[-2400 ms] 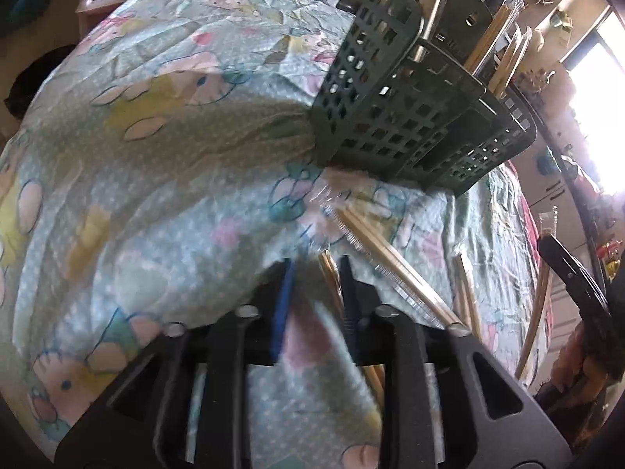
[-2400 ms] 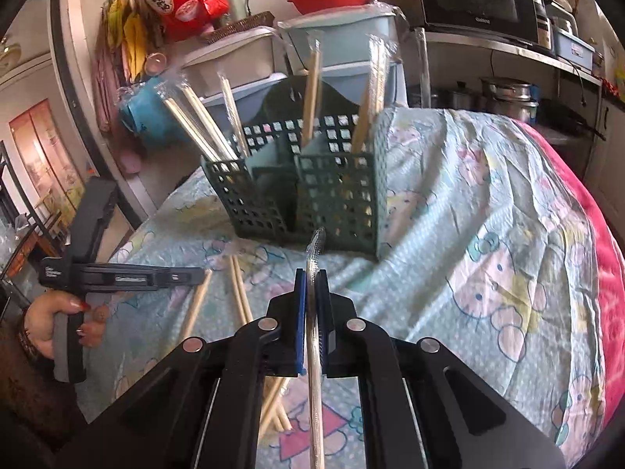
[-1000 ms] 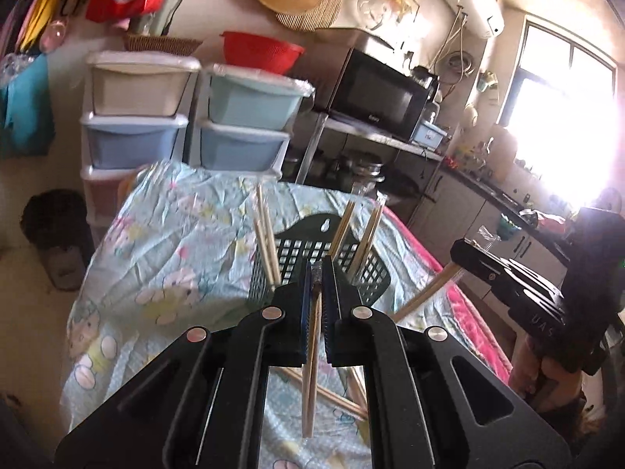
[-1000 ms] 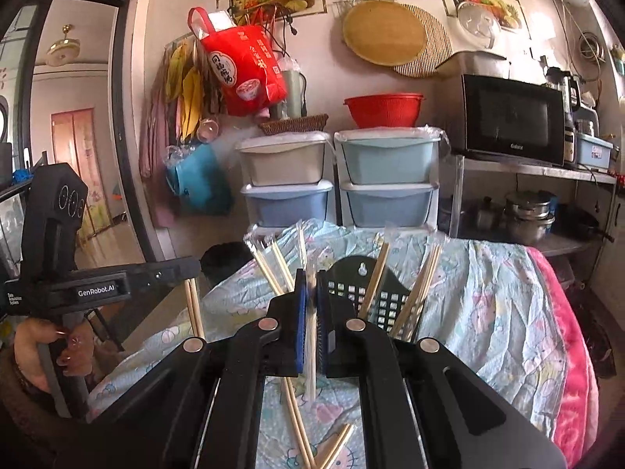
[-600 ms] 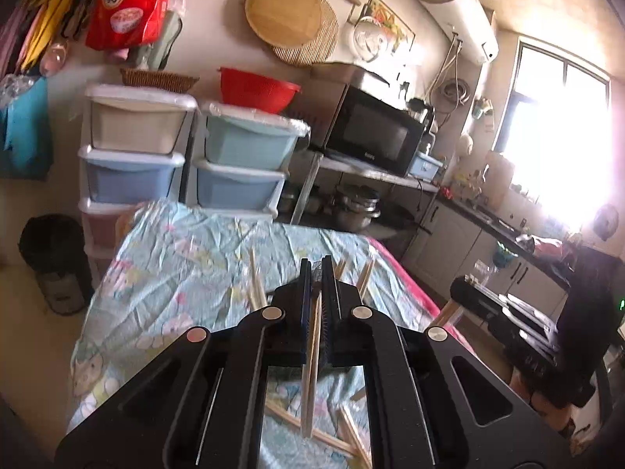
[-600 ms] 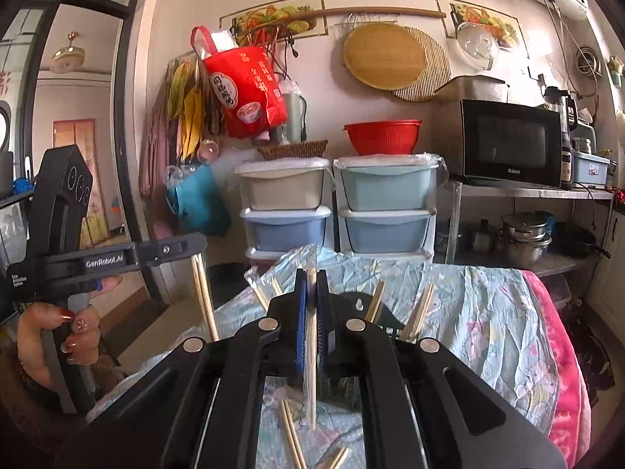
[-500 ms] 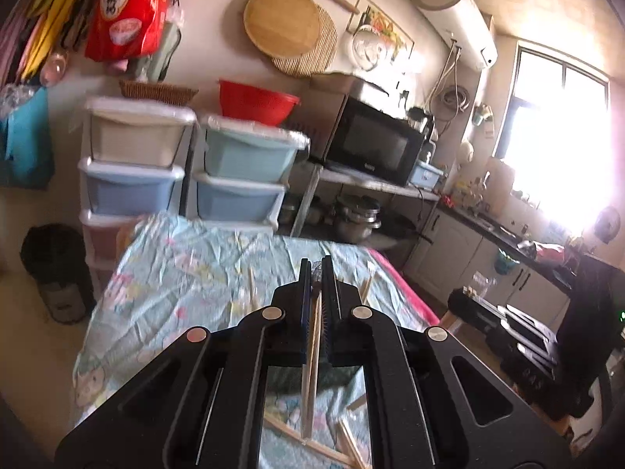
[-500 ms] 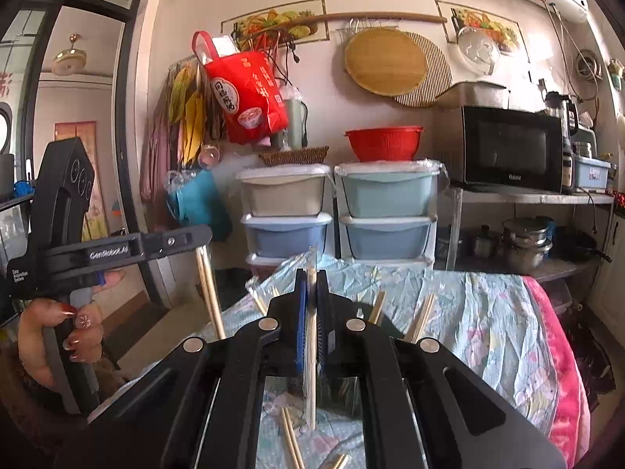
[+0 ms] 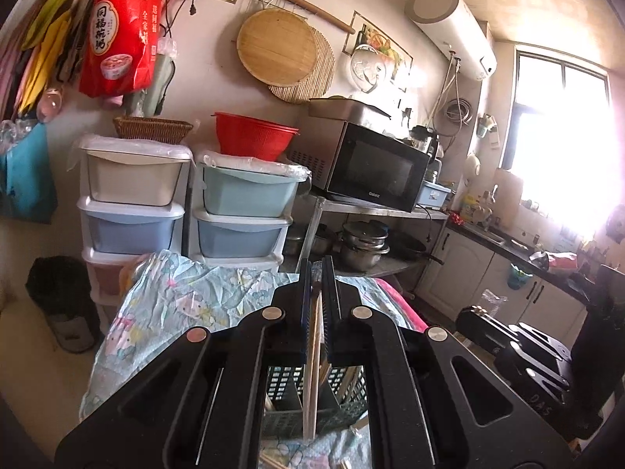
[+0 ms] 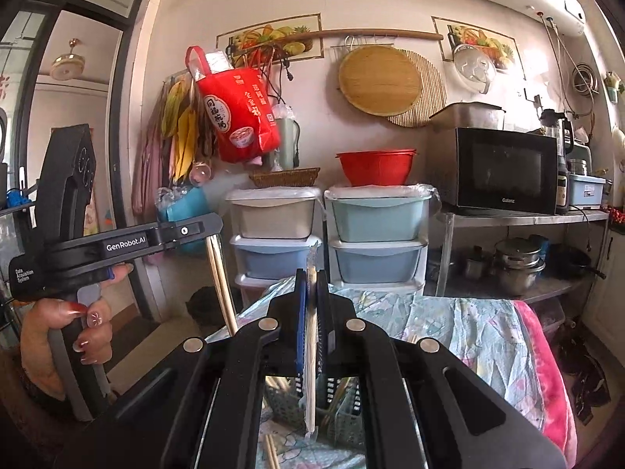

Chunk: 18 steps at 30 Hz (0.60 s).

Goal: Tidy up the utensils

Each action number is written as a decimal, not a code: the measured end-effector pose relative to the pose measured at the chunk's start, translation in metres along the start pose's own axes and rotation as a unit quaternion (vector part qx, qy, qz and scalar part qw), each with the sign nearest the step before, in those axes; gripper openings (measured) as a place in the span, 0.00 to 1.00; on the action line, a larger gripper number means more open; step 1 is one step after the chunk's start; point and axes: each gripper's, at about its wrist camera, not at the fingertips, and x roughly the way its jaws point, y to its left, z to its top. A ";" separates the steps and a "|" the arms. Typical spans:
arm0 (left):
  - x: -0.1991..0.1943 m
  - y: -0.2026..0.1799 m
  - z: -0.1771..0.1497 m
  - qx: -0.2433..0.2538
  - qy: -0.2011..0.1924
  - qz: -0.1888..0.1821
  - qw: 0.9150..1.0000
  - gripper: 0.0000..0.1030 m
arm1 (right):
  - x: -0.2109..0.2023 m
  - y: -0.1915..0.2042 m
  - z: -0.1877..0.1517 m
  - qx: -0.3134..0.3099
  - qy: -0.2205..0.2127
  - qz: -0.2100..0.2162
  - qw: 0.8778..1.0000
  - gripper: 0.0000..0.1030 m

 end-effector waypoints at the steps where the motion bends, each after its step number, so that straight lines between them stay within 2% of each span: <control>1: 0.002 0.001 0.002 -0.001 -0.001 0.000 1.000 0.03 | 0.001 -0.003 0.002 0.000 -0.002 -0.003 1.000 0.05; 11: 0.022 0.011 0.018 -0.008 -0.016 0.012 1.000 0.03 | 0.008 -0.018 0.014 -0.013 -0.016 -0.039 0.999 0.05; 18: 0.044 0.024 0.013 -0.017 -0.022 0.017 0.999 0.03 | 0.020 -0.023 0.021 -0.018 -0.023 -0.054 0.998 0.05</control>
